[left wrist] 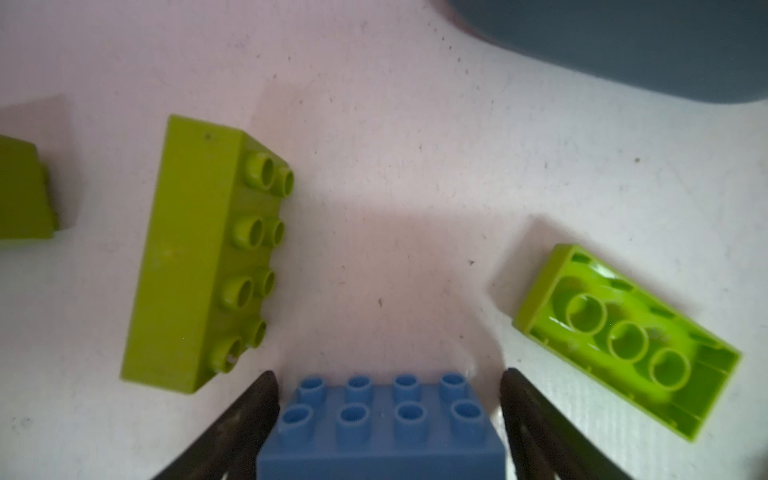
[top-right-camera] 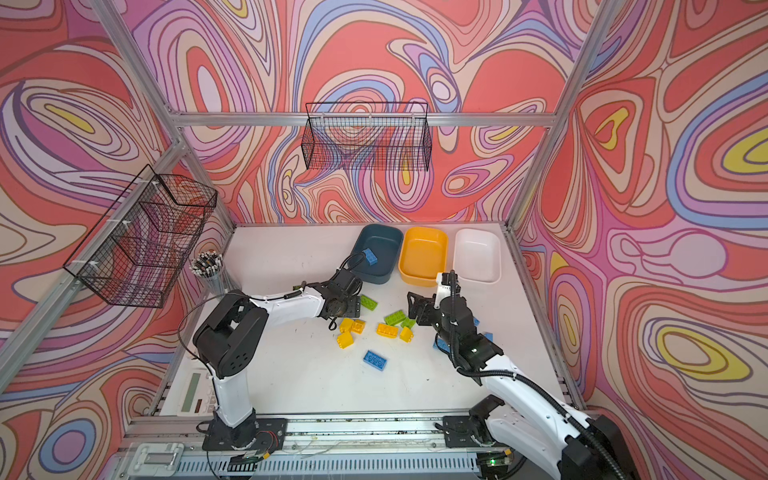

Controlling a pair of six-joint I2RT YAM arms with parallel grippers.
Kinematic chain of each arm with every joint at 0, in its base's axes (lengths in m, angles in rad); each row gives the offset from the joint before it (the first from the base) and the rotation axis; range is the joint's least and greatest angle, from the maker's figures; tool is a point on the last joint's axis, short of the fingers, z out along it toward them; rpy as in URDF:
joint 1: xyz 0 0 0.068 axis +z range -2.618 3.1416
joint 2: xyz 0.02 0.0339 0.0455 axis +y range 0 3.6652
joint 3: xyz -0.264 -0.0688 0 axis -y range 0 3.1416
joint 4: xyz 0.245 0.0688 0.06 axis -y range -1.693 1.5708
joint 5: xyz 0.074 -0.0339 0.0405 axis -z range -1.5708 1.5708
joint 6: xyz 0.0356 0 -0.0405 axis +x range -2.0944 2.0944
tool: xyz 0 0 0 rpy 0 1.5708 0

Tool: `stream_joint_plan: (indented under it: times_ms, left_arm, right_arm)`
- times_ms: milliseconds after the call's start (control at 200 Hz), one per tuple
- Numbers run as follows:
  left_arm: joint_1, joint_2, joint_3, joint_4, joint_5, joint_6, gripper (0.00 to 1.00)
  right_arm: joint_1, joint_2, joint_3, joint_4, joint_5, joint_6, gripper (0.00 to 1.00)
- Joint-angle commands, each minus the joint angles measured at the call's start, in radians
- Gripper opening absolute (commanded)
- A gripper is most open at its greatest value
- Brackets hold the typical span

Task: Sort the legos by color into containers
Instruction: 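Lower the left gripper onto a blue brick while the right gripper withdraws, then carry the blue brick with the left gripper into the teal bin and release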

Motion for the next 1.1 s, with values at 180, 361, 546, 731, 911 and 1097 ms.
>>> stream_joint_plan:
  times_ms: [180,361,546,731,911,1097]
  left_arm:
    - [0.004,0.017,0.011,-0.006,0.007,0.026,0.63]
    - [0.004,-0.047,0.043,-0.038,0.011,0.063,0.62]
    - [0.004,-0.107,0.172,-0.108,0.029,0.134,0.62]
    - [0.019,-0.036,0.381,-0.176,0.068,0.196,0.63]
    - [0.046,0.135,0.644,-0.231,0.106,0.223,0.63]
    - [0.077,0.31,0.876,-0.285,0.153,0.22,0.62]
  right_arm:
    - [-0.004,0.014,-0.017,0.026,0.011,0.007,0.88]
    - [-0.003,0.02,-0.023,0.049,-0.011,0.011,0.88]
    - [-0.005,0.026,-0.031,0.069,-0.04,0.015,0.88]
    - [-0.004,0.024,-0.038,0.08,-0.052,0.018,0.88]
    - [-0.004,0.023,-0.041,0.081,-0.054,0.019,0.88]
    - [-0.004,0.033,-0.042,0.089,-0.07,0.015,0.88]
